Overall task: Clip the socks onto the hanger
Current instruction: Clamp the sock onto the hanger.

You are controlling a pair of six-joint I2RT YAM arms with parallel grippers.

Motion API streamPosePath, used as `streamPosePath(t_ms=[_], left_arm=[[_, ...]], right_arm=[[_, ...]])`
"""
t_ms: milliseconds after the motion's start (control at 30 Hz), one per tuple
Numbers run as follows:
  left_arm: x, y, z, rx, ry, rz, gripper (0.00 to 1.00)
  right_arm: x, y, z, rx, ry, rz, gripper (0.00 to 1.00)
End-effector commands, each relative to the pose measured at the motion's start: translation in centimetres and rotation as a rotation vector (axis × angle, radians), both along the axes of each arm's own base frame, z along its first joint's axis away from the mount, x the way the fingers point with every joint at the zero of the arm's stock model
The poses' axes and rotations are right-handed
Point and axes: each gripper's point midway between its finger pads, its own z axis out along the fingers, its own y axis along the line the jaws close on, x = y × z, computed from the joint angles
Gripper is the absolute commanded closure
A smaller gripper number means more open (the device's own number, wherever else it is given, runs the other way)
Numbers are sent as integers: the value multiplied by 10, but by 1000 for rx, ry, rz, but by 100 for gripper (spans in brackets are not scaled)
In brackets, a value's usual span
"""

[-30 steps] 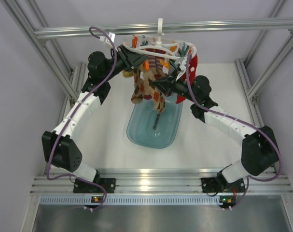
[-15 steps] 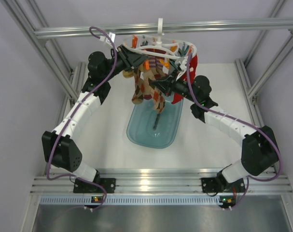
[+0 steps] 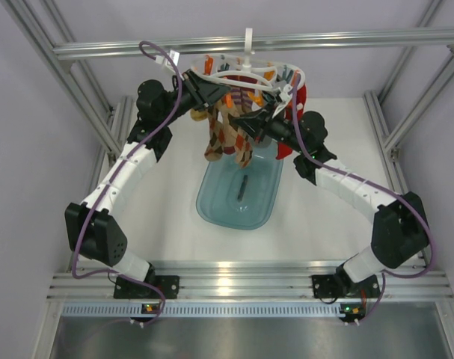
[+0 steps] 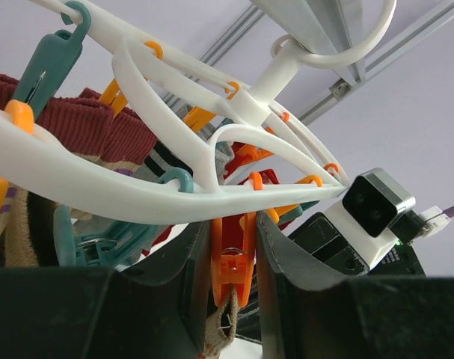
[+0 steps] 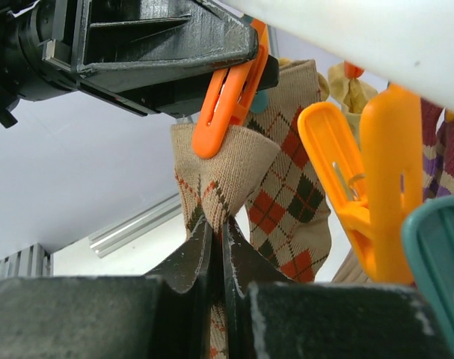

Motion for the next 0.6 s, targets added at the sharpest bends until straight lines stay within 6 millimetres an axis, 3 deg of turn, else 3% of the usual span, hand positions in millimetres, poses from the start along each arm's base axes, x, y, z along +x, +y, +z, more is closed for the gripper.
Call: streamPosePath(t_ms=[0, 433, 500, 567], left_arm=[[10, 2, -22, 35, 59, 28, 100], [9, 0, -26, 38, 63, 30, 100], [11, 2, -22, 42, 44, 44, 87], [14, 6, -14, 35, 20, 62, 62]], right_arm=[[8, -3, 29, 60, -39, -19, 100], [15, -2, 41, 90, -39, -31, 100], [14, -1, 40, 87, -37, -32, 100], [16, -3, 39, 81, -40, -39, 100]])
